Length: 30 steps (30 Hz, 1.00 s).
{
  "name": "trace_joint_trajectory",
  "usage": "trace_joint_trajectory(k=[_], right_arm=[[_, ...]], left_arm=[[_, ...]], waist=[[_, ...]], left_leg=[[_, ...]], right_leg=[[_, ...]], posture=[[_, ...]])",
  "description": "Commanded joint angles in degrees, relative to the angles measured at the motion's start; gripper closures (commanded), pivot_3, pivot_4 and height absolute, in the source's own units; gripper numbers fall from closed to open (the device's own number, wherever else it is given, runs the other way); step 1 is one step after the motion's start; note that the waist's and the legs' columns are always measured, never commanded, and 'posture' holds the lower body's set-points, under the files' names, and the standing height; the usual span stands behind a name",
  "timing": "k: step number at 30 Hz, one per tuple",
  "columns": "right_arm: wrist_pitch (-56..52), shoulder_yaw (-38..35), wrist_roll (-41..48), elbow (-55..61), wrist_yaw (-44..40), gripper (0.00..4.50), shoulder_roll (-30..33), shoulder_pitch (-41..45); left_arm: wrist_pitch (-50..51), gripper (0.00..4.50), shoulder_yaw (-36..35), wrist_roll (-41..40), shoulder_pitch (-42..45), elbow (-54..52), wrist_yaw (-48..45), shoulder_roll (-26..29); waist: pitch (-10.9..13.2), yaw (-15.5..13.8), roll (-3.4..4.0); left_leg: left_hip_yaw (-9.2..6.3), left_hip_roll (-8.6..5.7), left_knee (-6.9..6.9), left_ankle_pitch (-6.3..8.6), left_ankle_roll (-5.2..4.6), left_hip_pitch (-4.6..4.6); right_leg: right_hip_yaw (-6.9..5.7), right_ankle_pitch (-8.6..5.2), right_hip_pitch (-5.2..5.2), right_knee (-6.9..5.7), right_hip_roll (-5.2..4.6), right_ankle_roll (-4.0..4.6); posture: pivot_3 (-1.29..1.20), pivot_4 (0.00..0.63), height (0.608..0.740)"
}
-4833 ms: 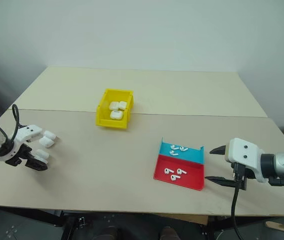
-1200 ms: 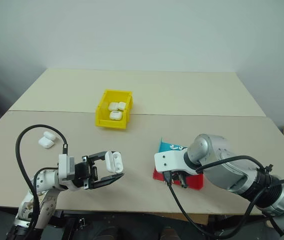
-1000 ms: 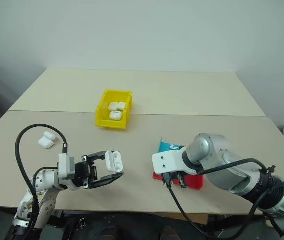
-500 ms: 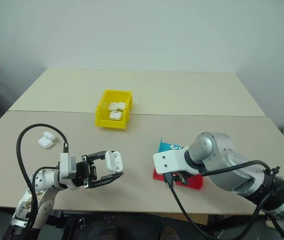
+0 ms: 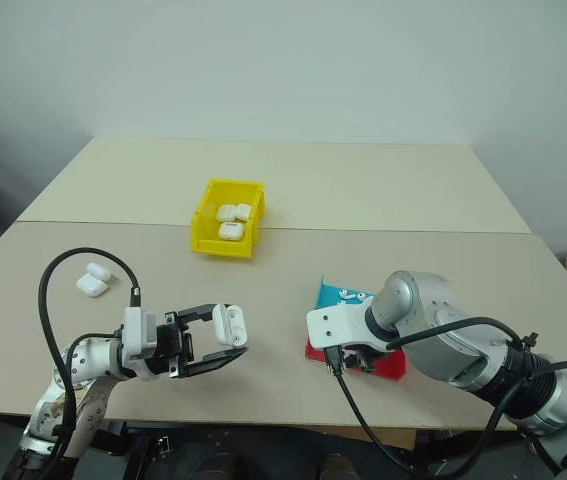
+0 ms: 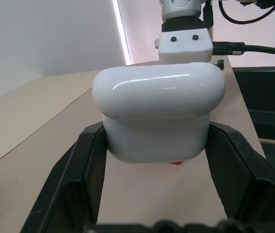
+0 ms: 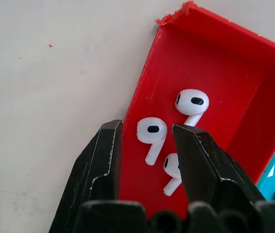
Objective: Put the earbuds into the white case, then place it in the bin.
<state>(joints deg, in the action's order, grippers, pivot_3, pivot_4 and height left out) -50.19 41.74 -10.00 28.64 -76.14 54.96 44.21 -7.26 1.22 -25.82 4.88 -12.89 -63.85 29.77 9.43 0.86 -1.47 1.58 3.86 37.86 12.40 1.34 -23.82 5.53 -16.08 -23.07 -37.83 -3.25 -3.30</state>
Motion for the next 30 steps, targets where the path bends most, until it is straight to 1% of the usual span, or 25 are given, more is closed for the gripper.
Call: trace_joint_trajectory(k=[1, 30], right_arm=[[1.25, -0.41, -1.12, 0.16, -0.15, 2.48, -0.16, 0.5], [4.42, -0.68, -4.19, -0.88, -1.14, 2.48, -0.89, -1.06]], left_arm=[[-0.37, 1.73, 0.02, 0.12, 0.08, -2.36, 0.56, 0.46], [-0.48, 1.73, 0.36, 1.09, -0.02, -2.39, 1.17, 0.61]], waist=[[0.0, 0.02, 0.0], [0.0, 0.02, 0.0]], left_leg=[[0.0, 0.0, 0.0, 0.0, 0.0, 0.0], [0.0, 0.0, -0.02, 0.0, 0.0, 0.0]], right_leg=[[0.0, 0.0, 0.0, 0.0, 0.0, 0.0], [-0.01, 0.0, 0.0, 0.03, 0.0, 0.0]], posture=[[0.0, 0.15, 0.74], [0.0, 0.15, 0.74]])
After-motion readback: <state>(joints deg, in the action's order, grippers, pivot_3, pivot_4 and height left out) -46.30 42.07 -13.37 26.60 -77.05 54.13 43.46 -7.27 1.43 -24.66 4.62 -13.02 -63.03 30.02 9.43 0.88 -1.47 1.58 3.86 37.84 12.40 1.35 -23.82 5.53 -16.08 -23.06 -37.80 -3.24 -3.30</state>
